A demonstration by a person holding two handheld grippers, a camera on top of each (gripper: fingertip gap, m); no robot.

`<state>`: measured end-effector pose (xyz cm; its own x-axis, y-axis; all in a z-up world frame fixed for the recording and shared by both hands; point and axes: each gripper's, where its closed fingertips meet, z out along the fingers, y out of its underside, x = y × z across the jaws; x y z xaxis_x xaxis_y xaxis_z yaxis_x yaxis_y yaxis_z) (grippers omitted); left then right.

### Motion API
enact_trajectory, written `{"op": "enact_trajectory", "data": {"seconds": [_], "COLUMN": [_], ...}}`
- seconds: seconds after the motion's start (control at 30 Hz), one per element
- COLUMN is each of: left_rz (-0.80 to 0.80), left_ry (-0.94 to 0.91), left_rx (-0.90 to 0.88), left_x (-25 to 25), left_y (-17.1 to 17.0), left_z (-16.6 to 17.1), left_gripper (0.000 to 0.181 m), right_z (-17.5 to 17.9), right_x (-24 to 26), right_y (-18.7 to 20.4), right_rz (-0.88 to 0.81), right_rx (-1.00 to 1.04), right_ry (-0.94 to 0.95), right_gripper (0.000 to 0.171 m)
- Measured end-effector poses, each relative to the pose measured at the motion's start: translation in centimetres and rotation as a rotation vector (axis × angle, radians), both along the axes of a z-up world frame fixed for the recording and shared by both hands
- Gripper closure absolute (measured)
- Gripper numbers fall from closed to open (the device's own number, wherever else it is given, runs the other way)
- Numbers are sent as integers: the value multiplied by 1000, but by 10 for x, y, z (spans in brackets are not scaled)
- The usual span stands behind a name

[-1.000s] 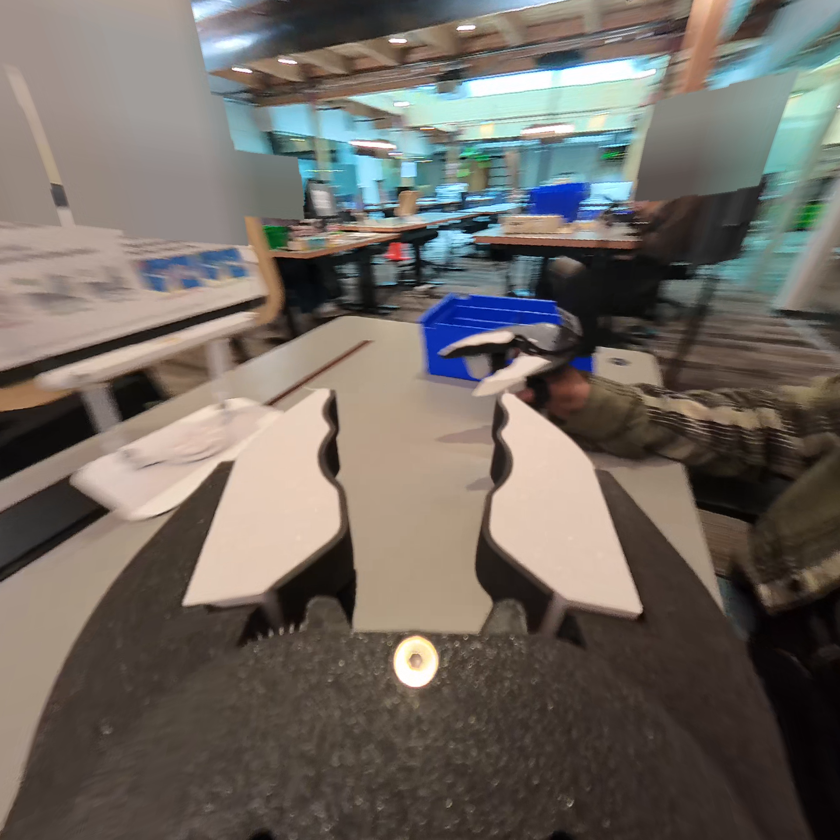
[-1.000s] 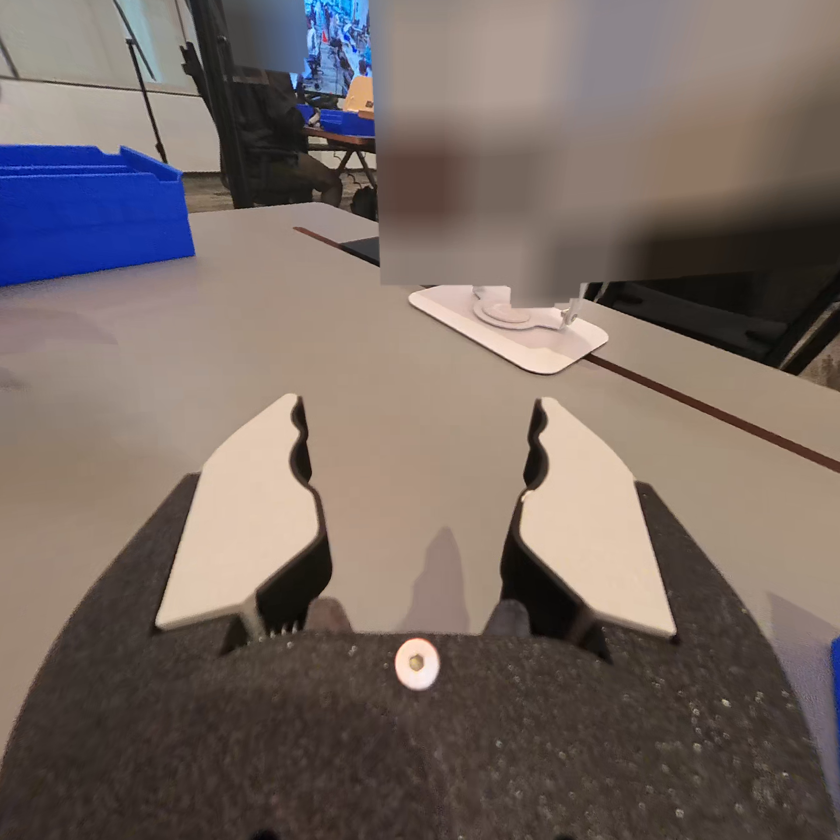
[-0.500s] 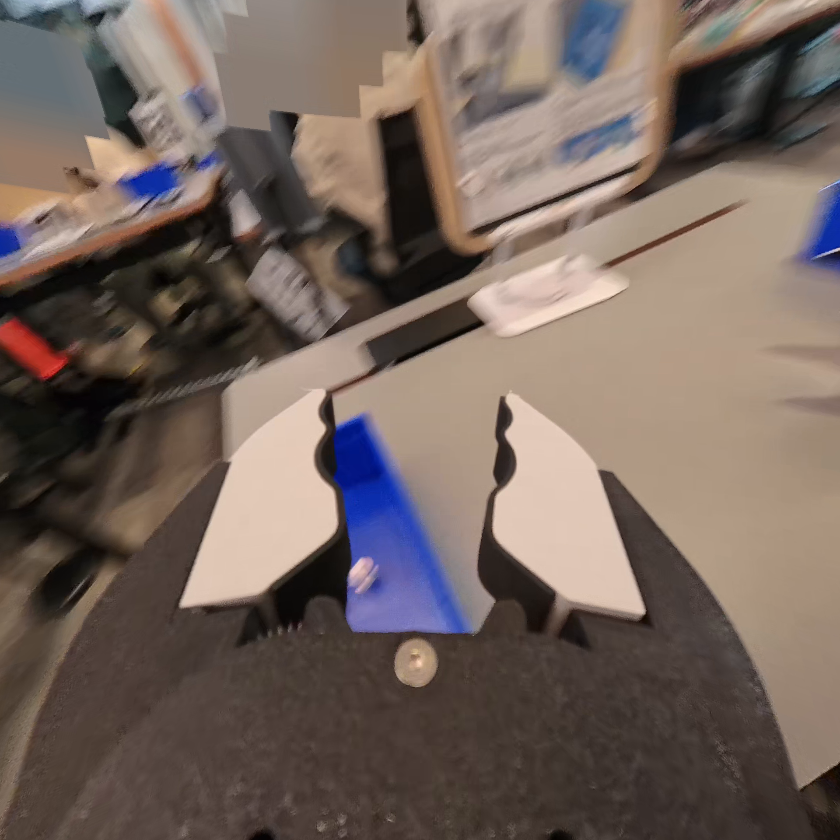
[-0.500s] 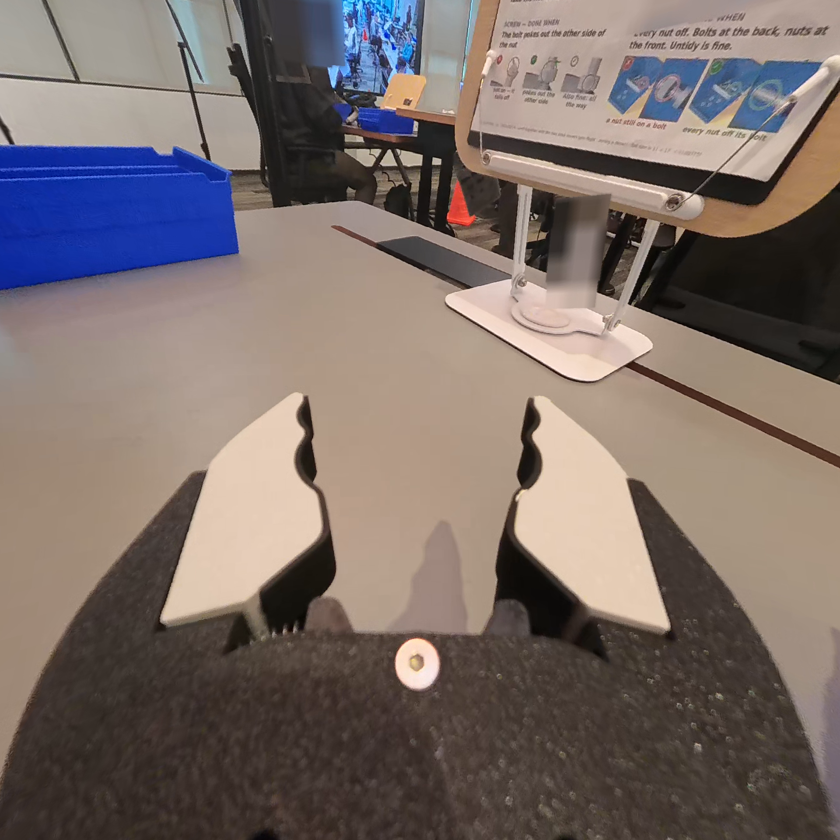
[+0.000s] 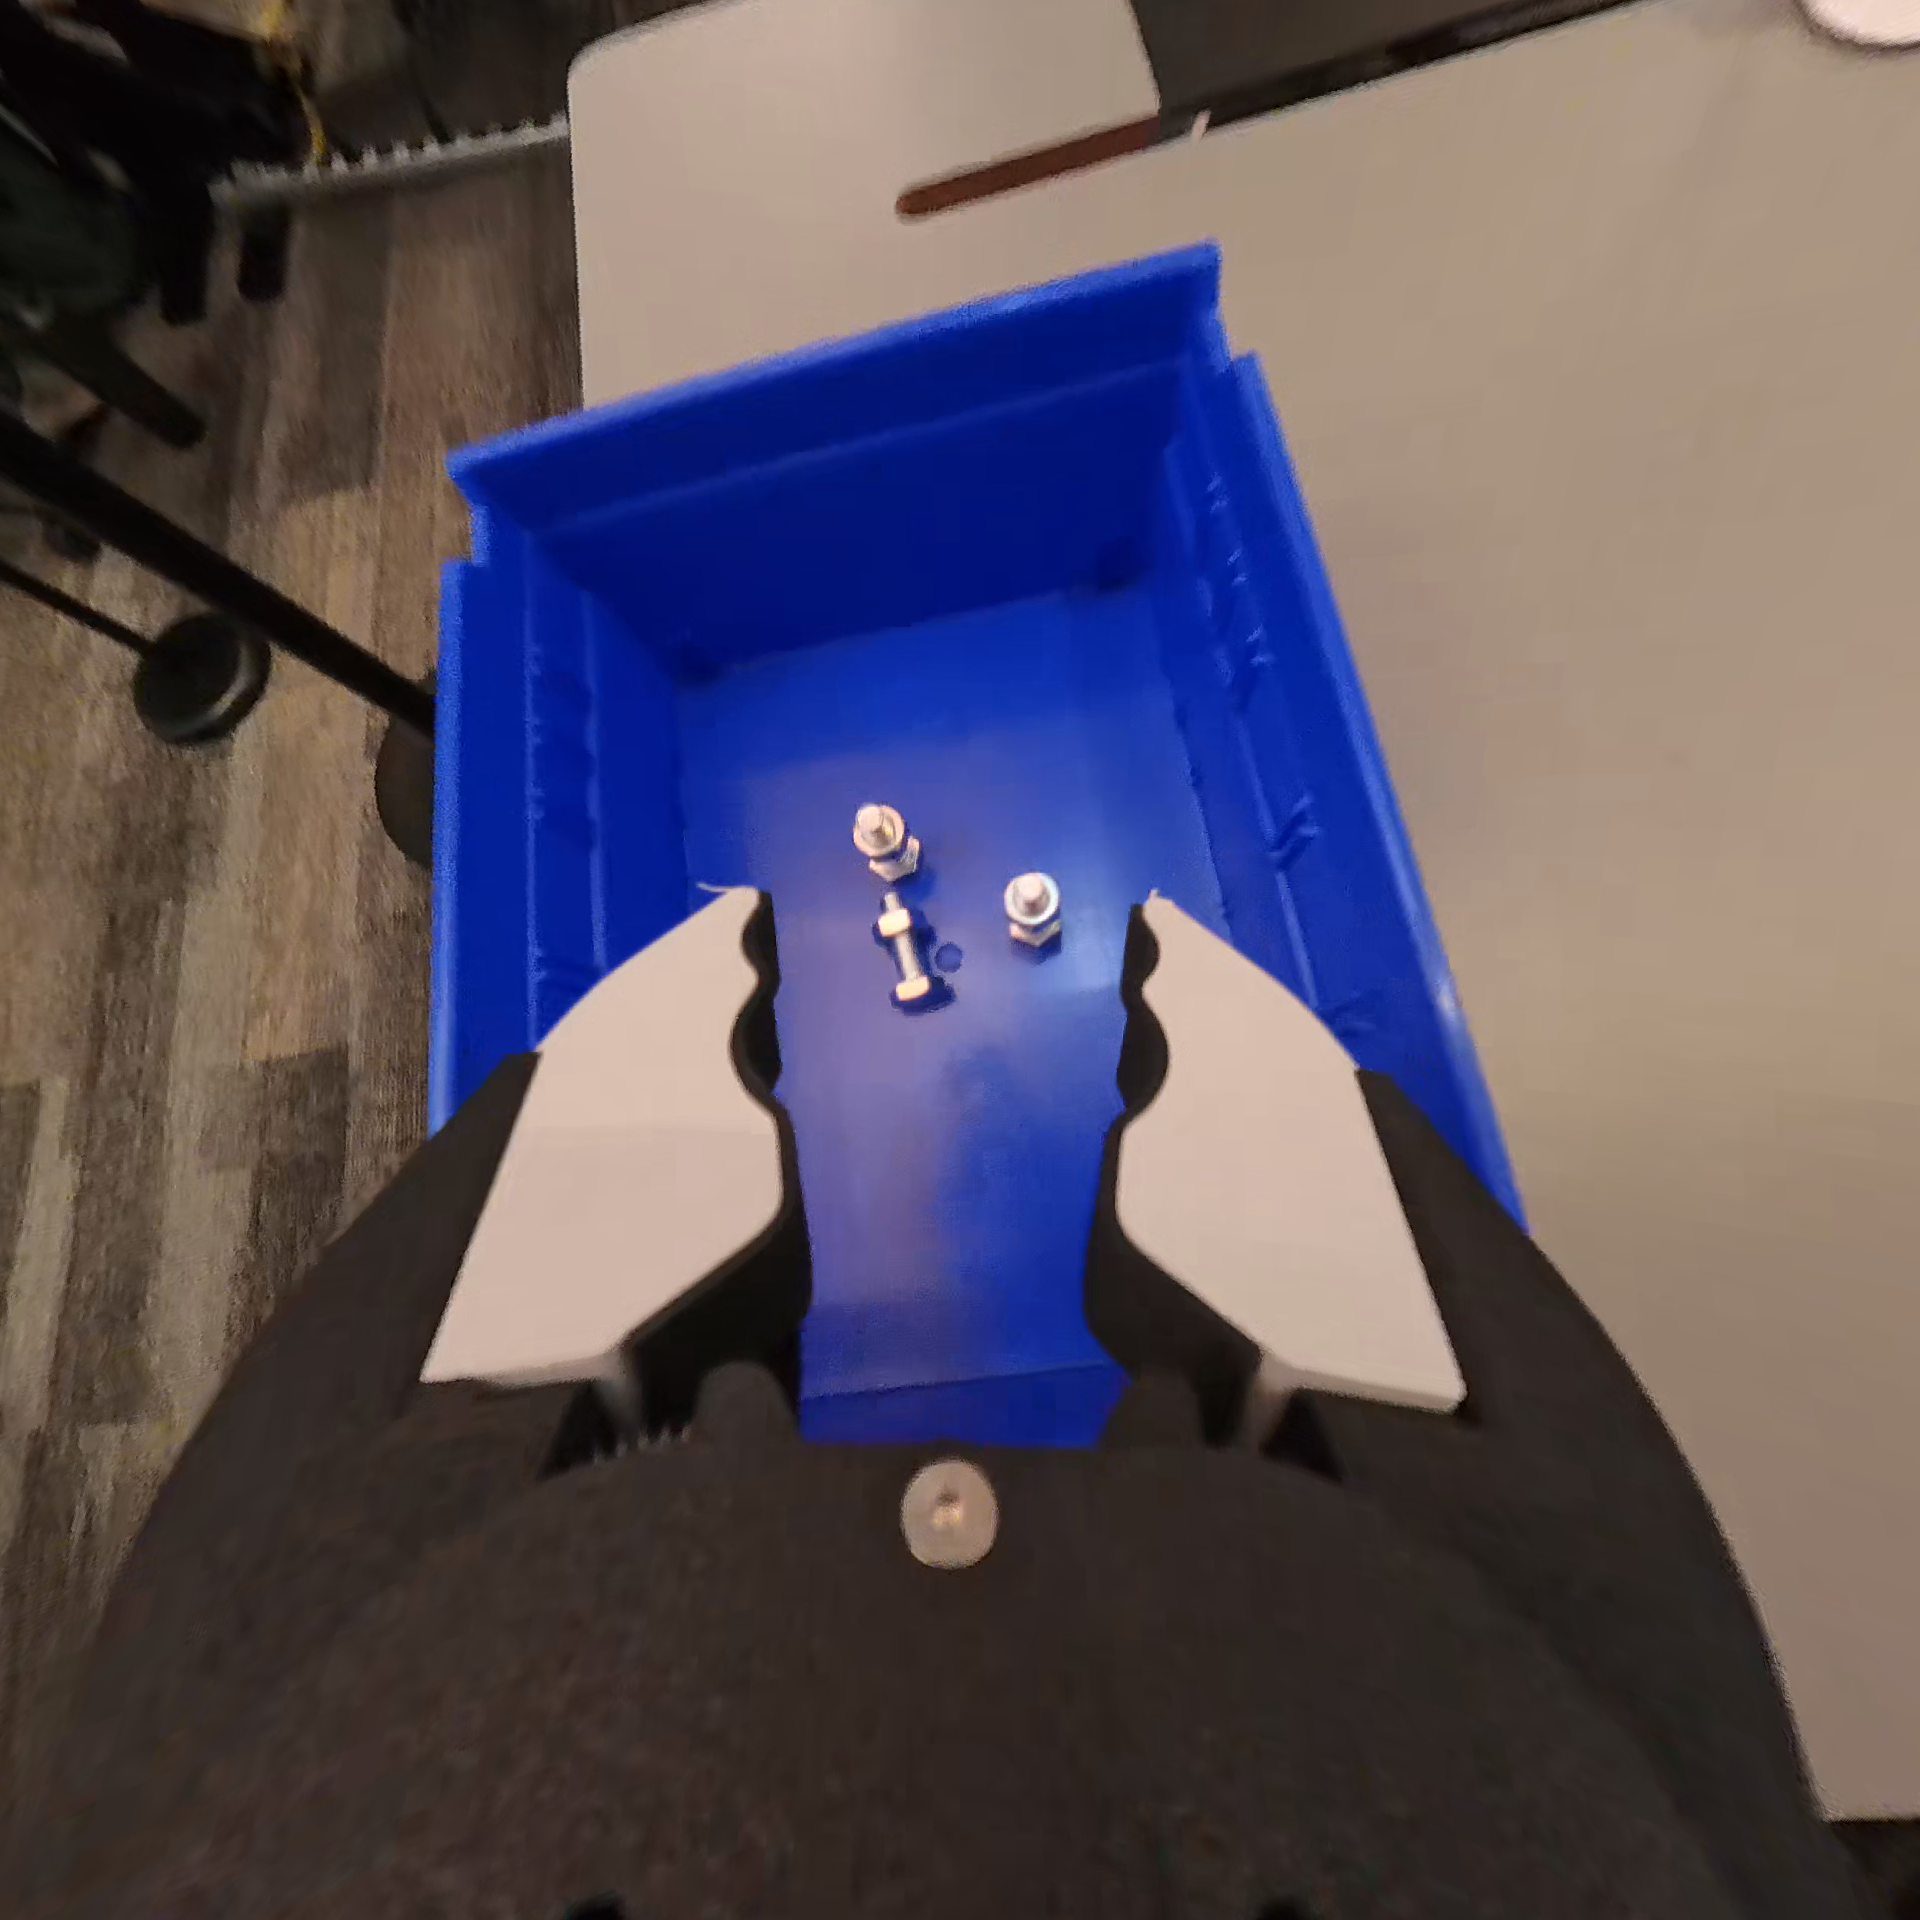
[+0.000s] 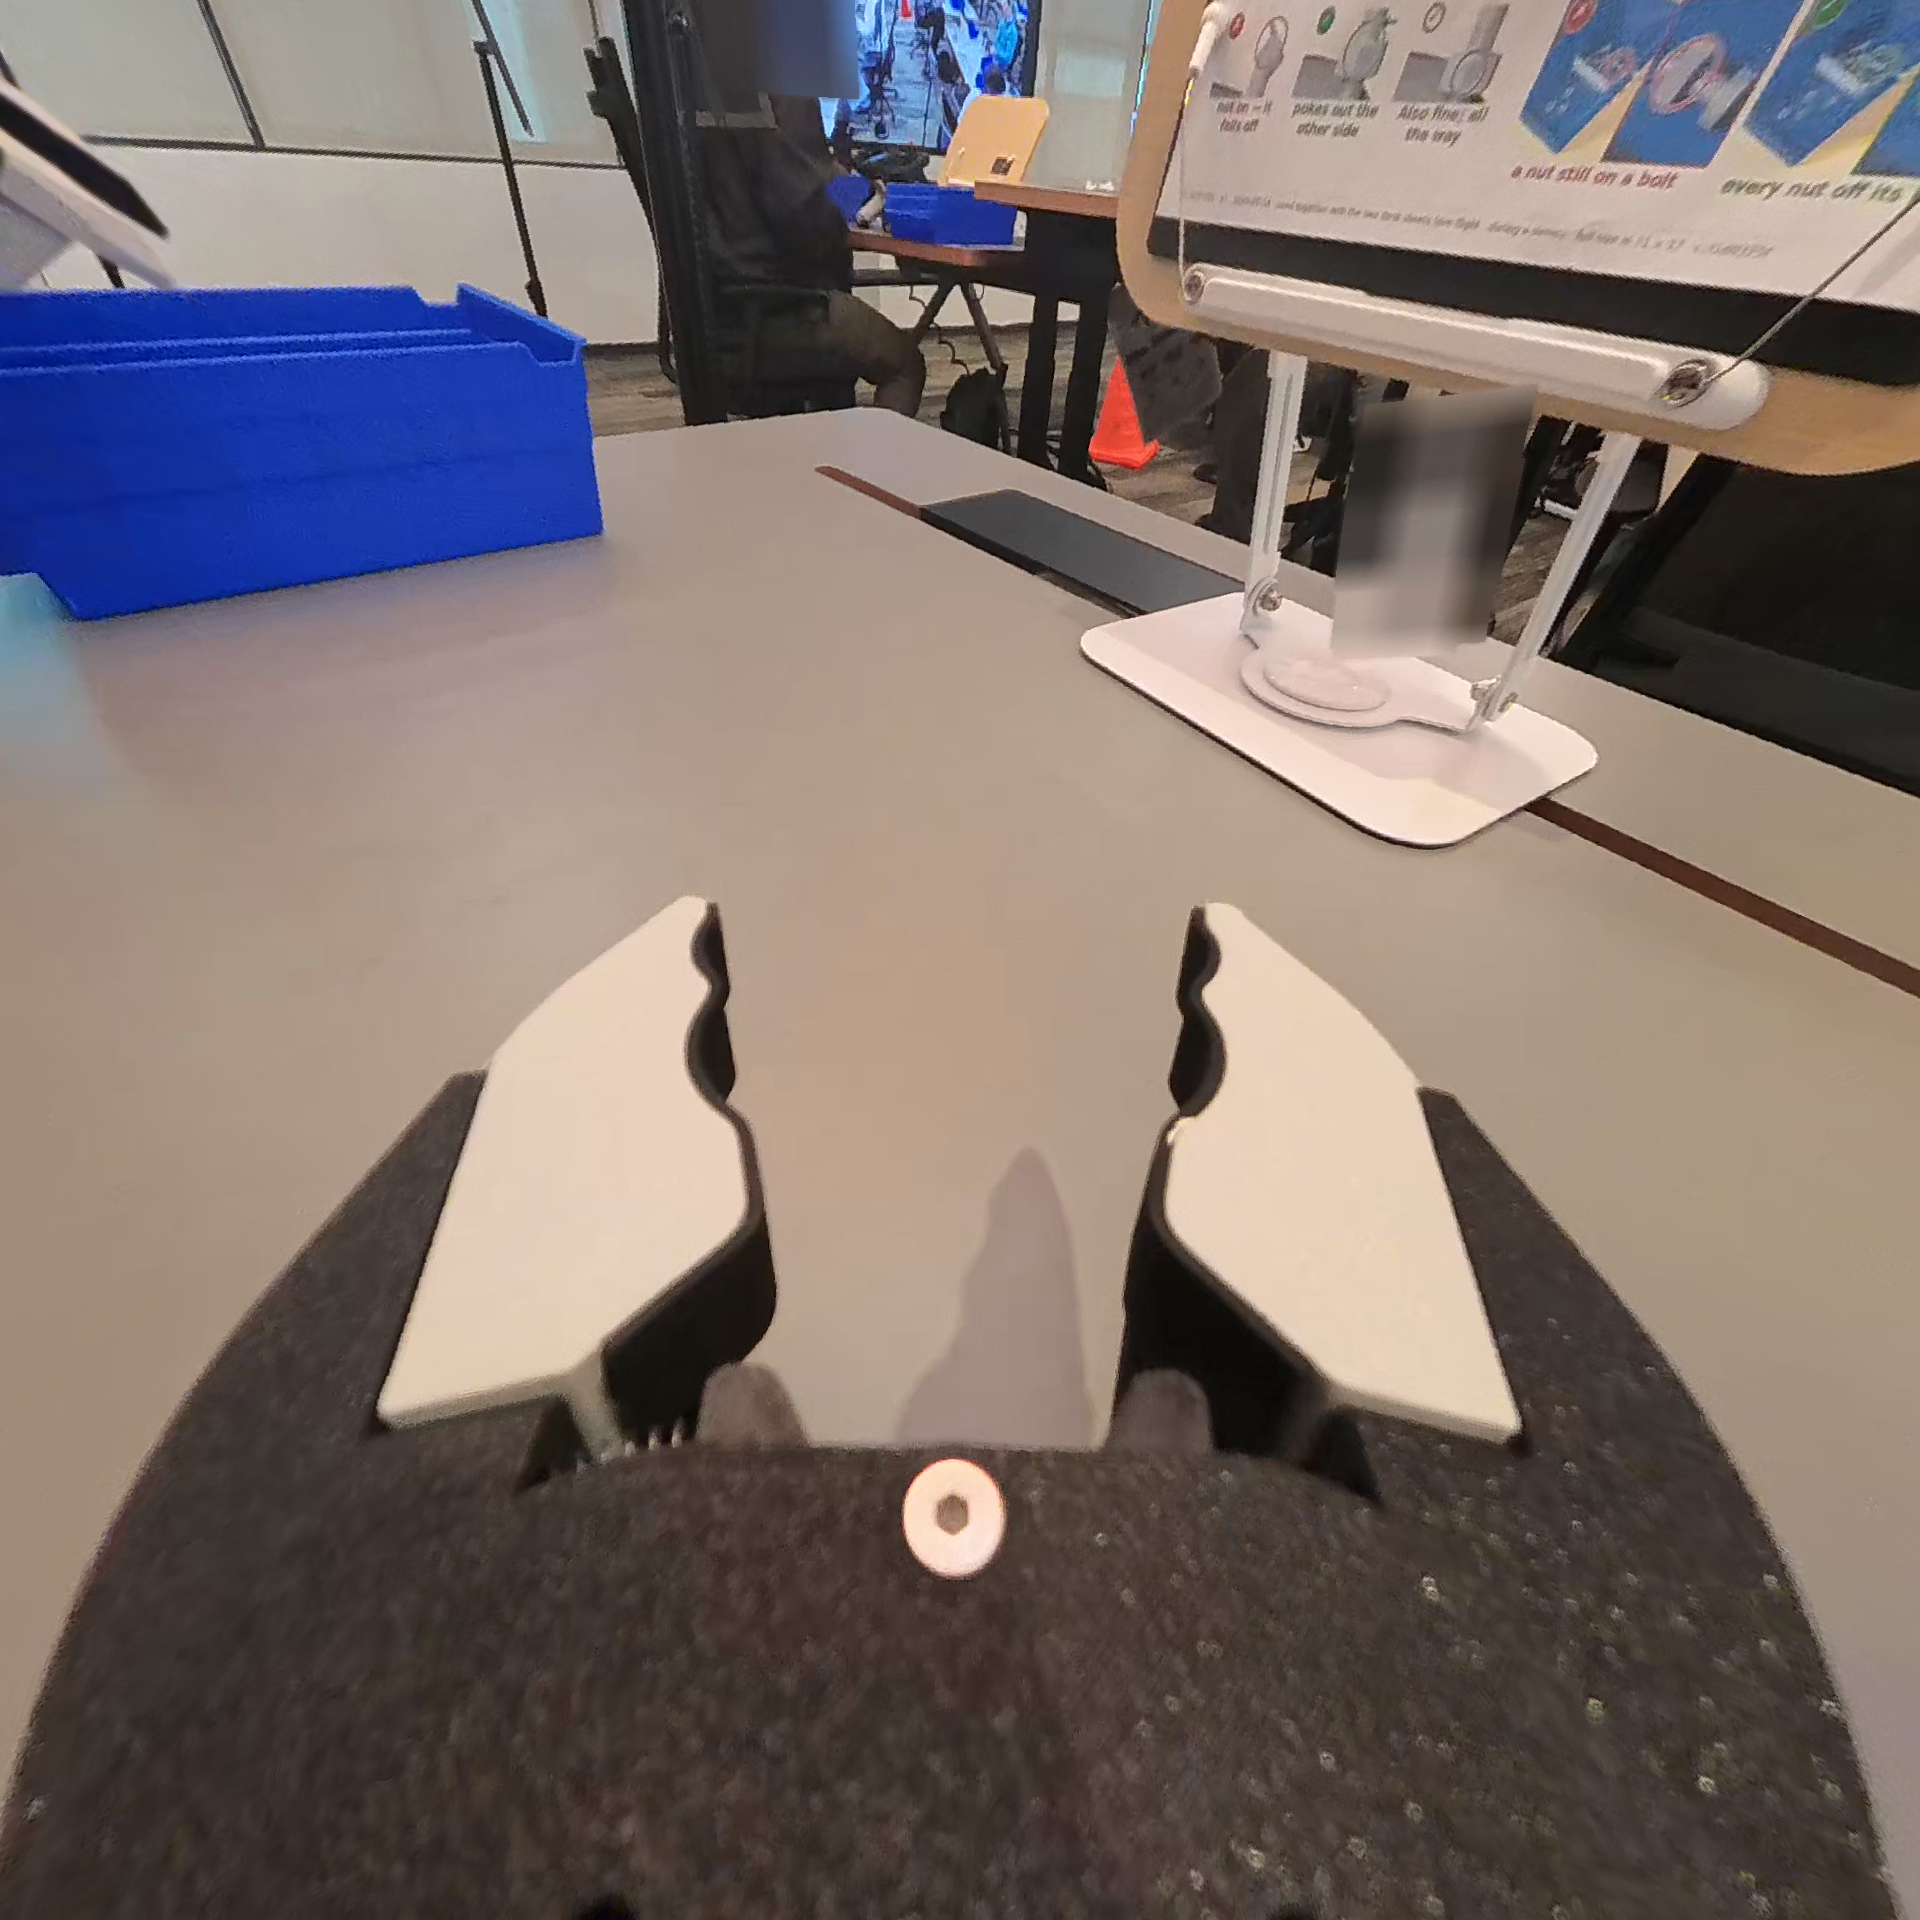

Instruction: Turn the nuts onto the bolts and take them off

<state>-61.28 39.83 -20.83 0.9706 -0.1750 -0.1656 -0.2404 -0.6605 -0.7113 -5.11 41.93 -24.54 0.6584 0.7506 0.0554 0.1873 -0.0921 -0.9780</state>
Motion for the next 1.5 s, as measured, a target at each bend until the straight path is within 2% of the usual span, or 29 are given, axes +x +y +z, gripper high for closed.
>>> {"op": "enact_trajectory", "data": {"seconds": [0.03, 0.33, 0.6, 1.5], "left_rz": [14, 97, 155, 195], "left_ry": [0, 37, 40, 15], "left_rx": [-22, -214, -375, -536], "left_x": [-3, -27, -35, -41], "left_y": [1, 7, 8, 10], "left_z": [-7, -59, -96, -121], "left_gripper": [119, 141, 141, 148], "right_z": [0, -13, -14, -15], "right_x": [-1, -8, -6, -9], "right_y": [0, -2, -1, -4], "right_rz": [5, 44, 47, 74], "right_rx": [-3, -65, -85, -114], "right_ry": [-1, -6, 5, 24], "right_gripper": [88, 90, 91, 93]}}
